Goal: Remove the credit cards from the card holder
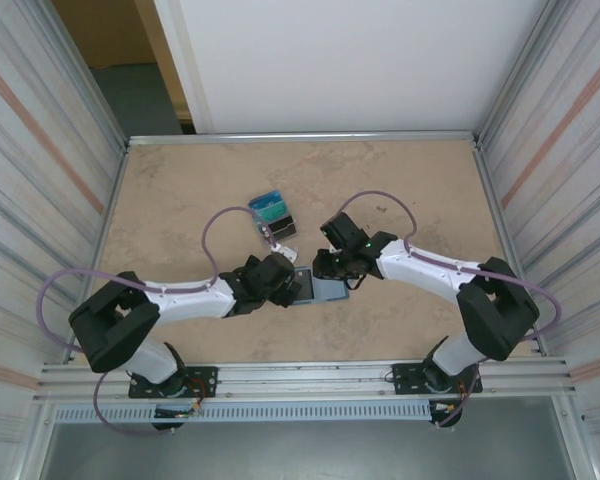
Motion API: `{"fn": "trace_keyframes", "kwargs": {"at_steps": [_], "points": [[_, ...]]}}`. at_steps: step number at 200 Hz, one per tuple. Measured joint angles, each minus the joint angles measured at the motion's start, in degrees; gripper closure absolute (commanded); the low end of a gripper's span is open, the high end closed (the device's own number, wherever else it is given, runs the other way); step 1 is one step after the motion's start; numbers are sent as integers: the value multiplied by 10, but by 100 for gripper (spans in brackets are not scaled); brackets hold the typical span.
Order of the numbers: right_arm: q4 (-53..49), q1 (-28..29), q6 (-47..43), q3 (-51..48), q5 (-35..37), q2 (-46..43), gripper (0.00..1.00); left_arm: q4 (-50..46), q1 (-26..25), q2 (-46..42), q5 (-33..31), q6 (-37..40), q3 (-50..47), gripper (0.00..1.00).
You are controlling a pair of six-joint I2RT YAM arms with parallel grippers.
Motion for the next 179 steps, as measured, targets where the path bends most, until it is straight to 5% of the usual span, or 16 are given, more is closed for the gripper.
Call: {"fn": "trace_keyframes", "kwargs": {"at_steps": [99, 179], "points": [[39, 0, 4, -7, -49, 58, 88, 0, 0, 20, -11, -21, 0, 1], [66, -5, 13, -19, -75, 86, 81, 2, 0, 38, -15, -26, 9, 1]]}}
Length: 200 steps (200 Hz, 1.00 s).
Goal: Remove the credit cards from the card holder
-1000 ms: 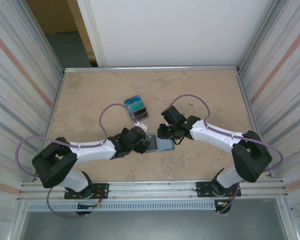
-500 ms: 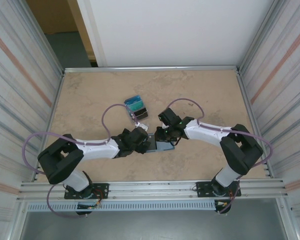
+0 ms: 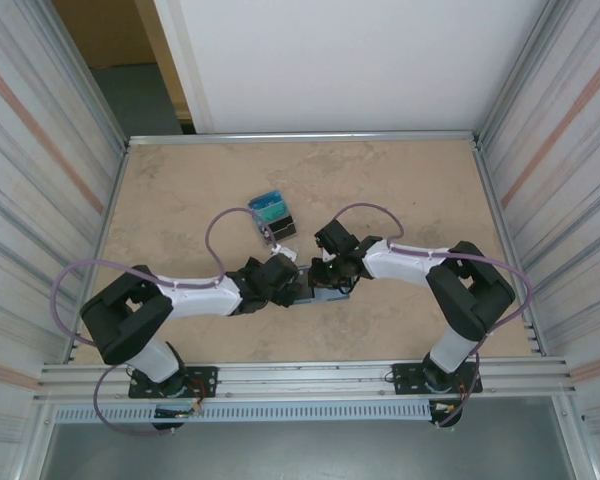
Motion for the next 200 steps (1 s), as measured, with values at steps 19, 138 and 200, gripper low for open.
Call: {"fn": "trace_keyframes", "kwargs": {"at_steps": [19, 138, 200], "points": [[12, -7, 3, -11, -12, 2, 81, 0, 0, 0, -1, 0, 0, 1], [77, -30, 17, -42, -70, 8, 85, -8, -3, 0, -6, -13, 1, 1], [132, -48, 30, -70, -116, 10, 89, -14, -3, 6, -9, -13, 8, 1]]}}
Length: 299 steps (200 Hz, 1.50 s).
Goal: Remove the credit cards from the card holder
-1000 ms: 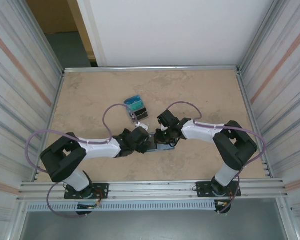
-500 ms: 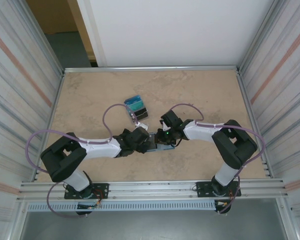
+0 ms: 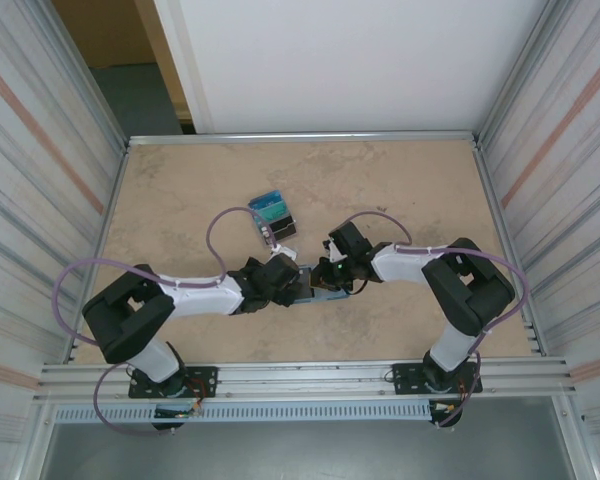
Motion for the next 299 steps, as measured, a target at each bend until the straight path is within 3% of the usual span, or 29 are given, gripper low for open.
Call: {"fn": "trace_keyframes", "kwargs": {"at_steps": [77, 108, 186, 230, 299], "points": [[70, -18, 17, -28, -49, 9, 88, -15, -1, 8, -14, 0, 12, 1], [80, -19, 19, -30, -53, 13, 92, -21, -2, 9, -21, 0, 15, 1], [97, -22, 20, -30, -69, 19, 88, -29, -5, 9, -29, 0, 17, 1], [100, -23, 20, -32, -70, 20, 100, -34, -7, 9, -33, 0, 19, 1], [86, -22, 12, -30, -62, 19, 100, -45, -8, 10, -34, 0, 25, 1]]}}
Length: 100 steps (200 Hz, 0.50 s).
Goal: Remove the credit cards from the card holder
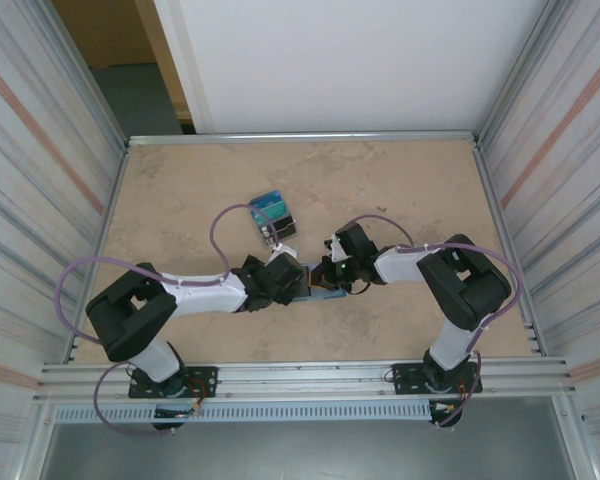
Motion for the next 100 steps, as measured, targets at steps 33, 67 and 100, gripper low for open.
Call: {"fn": "trace_keyframes", "kwargs": {"at_steps": [33, 67, 100], "points": [[-37, 2, -15, 8, 23, -10, 100, 0, -6, 0, 1, -1, 1, 1], [-61, 2, -24, 20, 33, -10, 100, 0, -7, 0, 1, -2, 1, 1], [-75, 2, -28, 28, 44, -10, 100, 0, -7, 0, 2, -4, 1, 1]]}}
